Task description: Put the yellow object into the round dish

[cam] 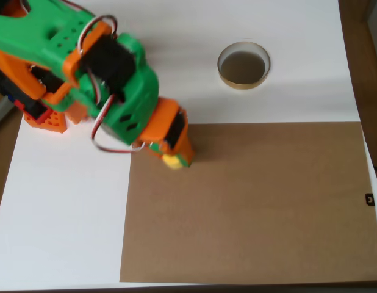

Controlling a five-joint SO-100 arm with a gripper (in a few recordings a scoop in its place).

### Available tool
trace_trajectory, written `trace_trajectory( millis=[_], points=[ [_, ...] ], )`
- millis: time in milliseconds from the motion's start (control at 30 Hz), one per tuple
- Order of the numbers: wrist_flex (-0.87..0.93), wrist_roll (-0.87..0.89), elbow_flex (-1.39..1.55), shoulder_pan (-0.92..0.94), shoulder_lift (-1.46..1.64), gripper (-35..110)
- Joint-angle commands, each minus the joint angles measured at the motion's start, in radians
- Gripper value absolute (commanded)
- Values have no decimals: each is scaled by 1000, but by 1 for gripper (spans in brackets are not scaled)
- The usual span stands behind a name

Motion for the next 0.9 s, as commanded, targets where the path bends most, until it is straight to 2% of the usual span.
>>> trace_trajectory(
  millis=[0, 500, 867],
  points=[
    [23, -25, 5, -114, 97, 0],
    [52, -49, 17, -494, 74, 0],
    [66, -63, -77, -701, -89, 0]
  ],
)
